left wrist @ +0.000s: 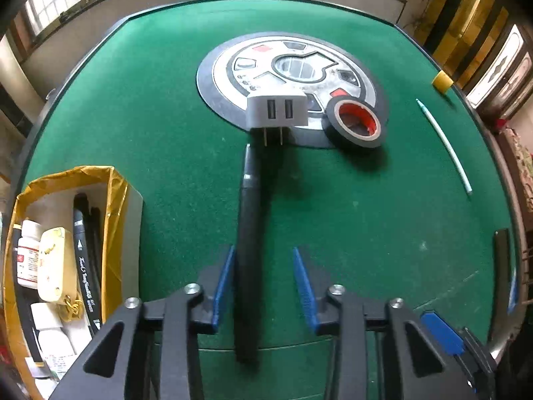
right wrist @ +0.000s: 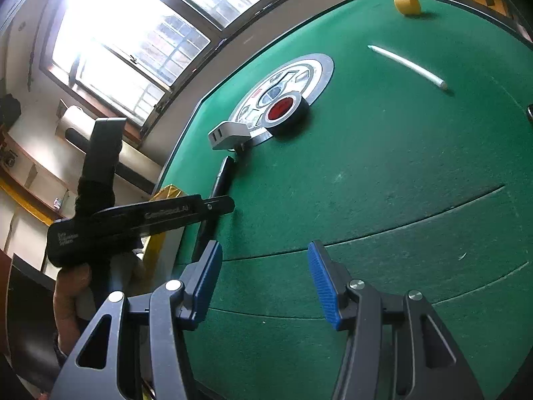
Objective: Organize rigid objects
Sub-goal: 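Withdraw and grasp the long black marker with the left tool, then grasp the white USB charger with right tool while left tool holds the marker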
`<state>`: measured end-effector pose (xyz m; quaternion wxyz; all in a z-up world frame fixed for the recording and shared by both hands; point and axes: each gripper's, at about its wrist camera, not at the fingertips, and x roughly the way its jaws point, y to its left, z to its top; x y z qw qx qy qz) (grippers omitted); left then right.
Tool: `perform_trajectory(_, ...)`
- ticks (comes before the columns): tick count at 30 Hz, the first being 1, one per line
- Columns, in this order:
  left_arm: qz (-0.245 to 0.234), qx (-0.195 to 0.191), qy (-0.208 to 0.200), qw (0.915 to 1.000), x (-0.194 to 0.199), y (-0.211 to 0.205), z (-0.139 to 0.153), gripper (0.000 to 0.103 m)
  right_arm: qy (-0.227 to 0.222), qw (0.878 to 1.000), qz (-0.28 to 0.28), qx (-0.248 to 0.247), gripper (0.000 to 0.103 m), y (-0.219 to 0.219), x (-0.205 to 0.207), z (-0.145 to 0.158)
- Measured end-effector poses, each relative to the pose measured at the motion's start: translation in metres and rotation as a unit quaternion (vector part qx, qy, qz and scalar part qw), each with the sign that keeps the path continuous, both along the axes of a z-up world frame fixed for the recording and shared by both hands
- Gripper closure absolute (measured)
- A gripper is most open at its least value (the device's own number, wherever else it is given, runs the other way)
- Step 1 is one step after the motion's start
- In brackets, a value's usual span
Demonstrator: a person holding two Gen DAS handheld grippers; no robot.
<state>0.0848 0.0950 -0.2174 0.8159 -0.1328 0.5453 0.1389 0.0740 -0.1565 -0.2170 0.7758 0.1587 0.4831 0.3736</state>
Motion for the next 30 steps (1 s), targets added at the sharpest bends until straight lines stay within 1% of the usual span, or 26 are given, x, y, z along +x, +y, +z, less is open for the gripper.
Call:
perform_trajectory(1,0.0,0.003,0.002,1.0,0.0,0.0,0.0,0.086,-0.001,1.0,0.001,-0.001,0.05,0.0,-0.001,0.0)
perform_trajectory(2,-0.005,0.018,0.007,0.9998,-0.001,-0.003,0.0,0.088,-0.002,1.0,0.001,-0.003,0.05,0.0,-0.002,0.001)
perform_trajectory(3,-0.012,0.02,0.007,0.9997,-0.004,-0.005,0.0,0.088,-0.003,1.0,0.0,-0.005,0.05,0.0,-0.002,0.0)
perform_trajectory(7,-0.014,0.006,0.002,0.9999,-0.024,-0.005,0.001,0.089,0.0,1.0,-0.004,-0.01,0.05,0.0,-0.001,0.0)
perform_trajectory(10,-0.002,-0.03,-0.007,0.9995,-0.042,-0.002,0.001,0.089,0.004,1.0,-0.007,-0.014,0.05,0.001,0.001,-0.002)
perform_trajectory(11,0.001,-0.048,-0.011,0.9988,-0.052,-0.001,0.001,0.089,0.005,1.0,-0.007,-0.016,0.05,0.001,0.001,-0.002)
perform_trajectory(15,0.016,-0.096,-0.018,0.9951,-0.072,0.006,0.0,0.089,0.005,1.0,-0.005,-0.021,0.05,0.001,0.001,-0.002)
perform_trajectory(16,0.015,-0.101,-0.028,0.9944,-0.078,0.007,0.004,0.089,0.004,1.0,-0.007,-0.023,0.05,0.001,0.0,-0.001)
perform_trajectory(19,0.011,-0.096,-0.053,0.9939,-0.086,0.007,0.016,0.089,-0.013,1.0,-0.017,-0.021,0.05,-0.002,-0.003,0.006)
perform_trajectory(21,0.01,-0.113,-0.066,0.9914,-0.094,0.011,0.023,0.089,-0.011,0.999,-0.024,-0.027,0.05,-0.002,-0.002,0.009)
perform_trajectory(23,0.004,-0.125,-0.078,0.9892,-0.1,0.014,0.03,0.089,-0.007,1.0,-0.023,-0.02,0.05,0.001,0.001,0.012)
perform_trajectory(26,-0.006,-0.137,-0.089,0.9865,-0.107,0.015,0.037,0.089,-0.016,0.999,-0.022,-0.026,0.05,0.01,0.004,0.019)
perform_trajectory(30,-0.016,-0.156,-0.099,0.9826,-0.117,0.017,0.042,0.089,-0.017,0.999,-0.009,-0.031,0.05,0.029,0.009,0.026)
